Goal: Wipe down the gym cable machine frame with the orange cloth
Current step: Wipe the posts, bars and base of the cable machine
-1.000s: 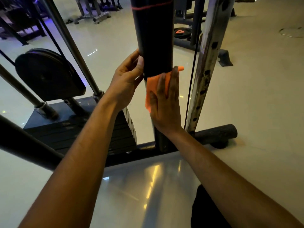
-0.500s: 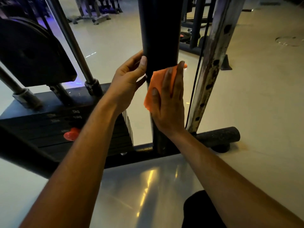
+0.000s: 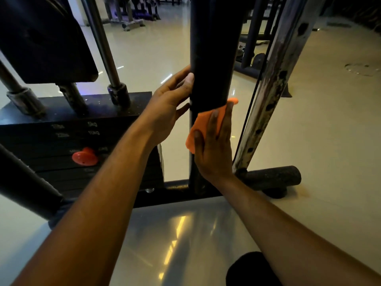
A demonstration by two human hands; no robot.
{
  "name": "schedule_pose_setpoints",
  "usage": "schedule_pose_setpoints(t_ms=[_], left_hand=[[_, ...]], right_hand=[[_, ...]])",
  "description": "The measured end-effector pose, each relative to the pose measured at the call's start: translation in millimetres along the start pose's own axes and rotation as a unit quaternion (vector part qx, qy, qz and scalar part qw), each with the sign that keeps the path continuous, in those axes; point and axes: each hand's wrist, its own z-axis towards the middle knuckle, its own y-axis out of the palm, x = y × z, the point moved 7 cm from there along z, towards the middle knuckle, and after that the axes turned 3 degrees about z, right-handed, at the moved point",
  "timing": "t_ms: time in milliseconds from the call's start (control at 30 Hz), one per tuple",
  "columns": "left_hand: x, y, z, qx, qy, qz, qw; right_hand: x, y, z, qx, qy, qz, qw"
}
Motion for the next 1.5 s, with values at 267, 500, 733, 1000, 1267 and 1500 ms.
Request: schedule_pose_setpoints(t_ms=[267, 500, 733, 1000, 1267, 1500], left_hand=[[-5.8, 7.9, -5.3, 0.01, 0.002, 0.012, 1.0], [-27.3, 7.8, -8.7, 0.017, -0.009, -0.003, 1.0], [-47.9, 10.3, -17.6, 0.027, -0.041, 0.011, 0.999], [-62.9, 12.5, -20.9, 0.021, -0.061, 0.021, 0.998], [-63.3, 13.8, -22.1, 0.019, -0.057, 0.031, 0.998], [-72.9, 17.2, -29.4, 0.015, -0.073, 0.037, 0.997]], right_hand=[[-13.0, -6.9, 13.0, 0.037, 0.043, 0.041, 0.998], [27.2, 25.0, -63.9, -0.068, 0.038, -0.004, 0.997], [2.6, 11.4, -26.8, 0.011, 0.053, 0.024, 0.998], [22.9, 28.9, -68.1, -0.044, 0.066, 0.017, 0.997], [8.2, 16.8, -28.3, 0.009, 0.077, 0.028, 0.997], [26.0, 33.9, -76.5, -0.063, 0.039, 0.002, 0.997]])
